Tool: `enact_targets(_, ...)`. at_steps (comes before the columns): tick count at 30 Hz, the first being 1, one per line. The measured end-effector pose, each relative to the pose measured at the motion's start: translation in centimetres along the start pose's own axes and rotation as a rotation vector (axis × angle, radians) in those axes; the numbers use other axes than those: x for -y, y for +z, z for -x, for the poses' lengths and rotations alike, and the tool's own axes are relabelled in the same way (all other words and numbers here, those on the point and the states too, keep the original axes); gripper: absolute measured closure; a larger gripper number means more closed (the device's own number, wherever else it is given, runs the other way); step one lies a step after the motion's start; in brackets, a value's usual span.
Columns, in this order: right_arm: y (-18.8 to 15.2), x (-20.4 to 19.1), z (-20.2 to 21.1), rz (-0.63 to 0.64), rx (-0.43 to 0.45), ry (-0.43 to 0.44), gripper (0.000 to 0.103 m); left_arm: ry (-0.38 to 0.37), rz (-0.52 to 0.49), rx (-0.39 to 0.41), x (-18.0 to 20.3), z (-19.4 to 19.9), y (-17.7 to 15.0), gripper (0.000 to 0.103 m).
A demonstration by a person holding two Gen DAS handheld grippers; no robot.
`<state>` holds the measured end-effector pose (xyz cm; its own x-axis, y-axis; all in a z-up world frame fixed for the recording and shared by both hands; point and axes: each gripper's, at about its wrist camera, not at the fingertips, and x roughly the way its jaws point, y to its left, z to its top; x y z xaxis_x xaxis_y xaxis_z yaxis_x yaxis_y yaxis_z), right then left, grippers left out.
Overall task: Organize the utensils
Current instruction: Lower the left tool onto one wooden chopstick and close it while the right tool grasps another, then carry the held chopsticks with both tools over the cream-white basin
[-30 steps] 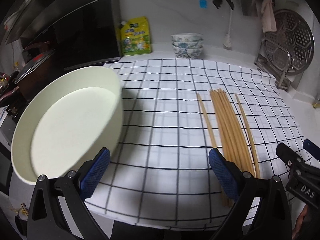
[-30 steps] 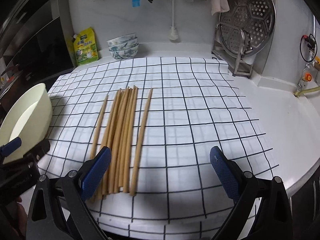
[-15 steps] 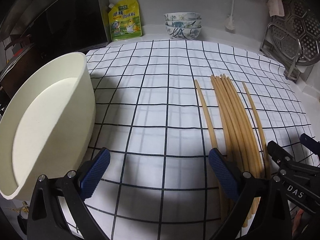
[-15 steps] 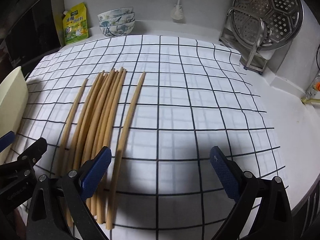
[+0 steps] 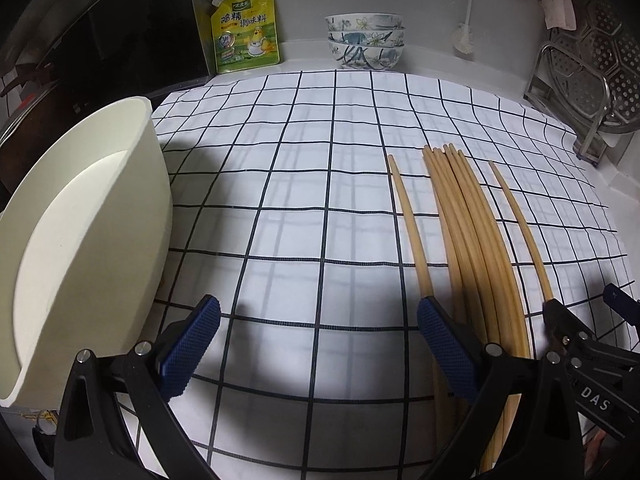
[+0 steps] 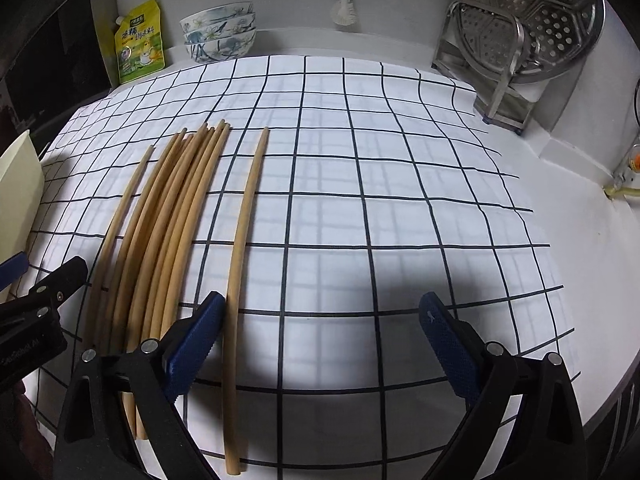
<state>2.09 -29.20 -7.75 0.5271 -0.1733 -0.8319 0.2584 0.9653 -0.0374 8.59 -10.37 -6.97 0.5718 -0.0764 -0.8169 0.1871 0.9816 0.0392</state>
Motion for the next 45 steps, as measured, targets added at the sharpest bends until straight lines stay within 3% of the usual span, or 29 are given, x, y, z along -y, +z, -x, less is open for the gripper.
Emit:
enact_targets(20,-0.2,-0.1,-0.1,0.0,0.021,0.009,0.01,-0.049,-0.02,-0.019,1.1,-1.0,-0.3,0.005)
enact_targets(22,-0.2,-0.5,0.0,0.014,0.029,0.003,0.012,-0.052,-0.017,-0.017,1.1,-1.0,-0.3,0.005)
enact_targets(23,-0.2,-0.6,0.1,0.021,0.033,0.008,0.018,-0.055,-0.015,-0.017,1.1,-1.1,-0.3,0.005)
enact_targets(26,-0.3,-1.1,0.3,0.034,0.043,0.047,0.038,-0.055,-0.011,-0.003,1.1,-0.7,-0.2,0.02)
enact_targets(28,-0.3,-1.8,0.5,0.057,0.049,0.059,0.049,-0.058,-0.018,0.006,1.2,-0.4,-0.1,0.041)
enact_targets(29,-0.3,-2.1,0.6,0.065,0.048,0.069,0.062,-0.059,-0.02,0.007,1.3,-0.3,0.0,0.046)
enact_targets(30,-0.2,-2.3,0.6,0.071,0.047,0.09,0.075,-0.07,-0.019,0.008,1.3,-0.2,0.0,0.058)
enact_targets(31,-0.2,-2.6,0.7,0.08,0.046,0.099,0.082,-0.075,-0.019,0.009,1.2,-0.1,0.0,0.074)
enact_targets(32,-0.2,-2.8,0.8,0.089,0.046,0.095,0.096,-0.083,-0.018,0.008,1.2,0.0,0.1,0.082)
enact_targets(33,-0.2,-2.9,0.8,0.092,0.043,0.096,0.097,-0.093,-0.016,0.004,1.2,0.0,0.1,0.095)
enact_targets(37,-0.2,-2.1,1.1,0.034,0.038,0.153,0.097,-0.121,-0.021,0.001,1.1,0.3,-0.1,0.096)
enact_targets(45,0.7,-1.6,5.7,-0.034,0.142,0.21,0.097,-0.184,-0.036,0.083,0.1,4.8,0.8,0.096)
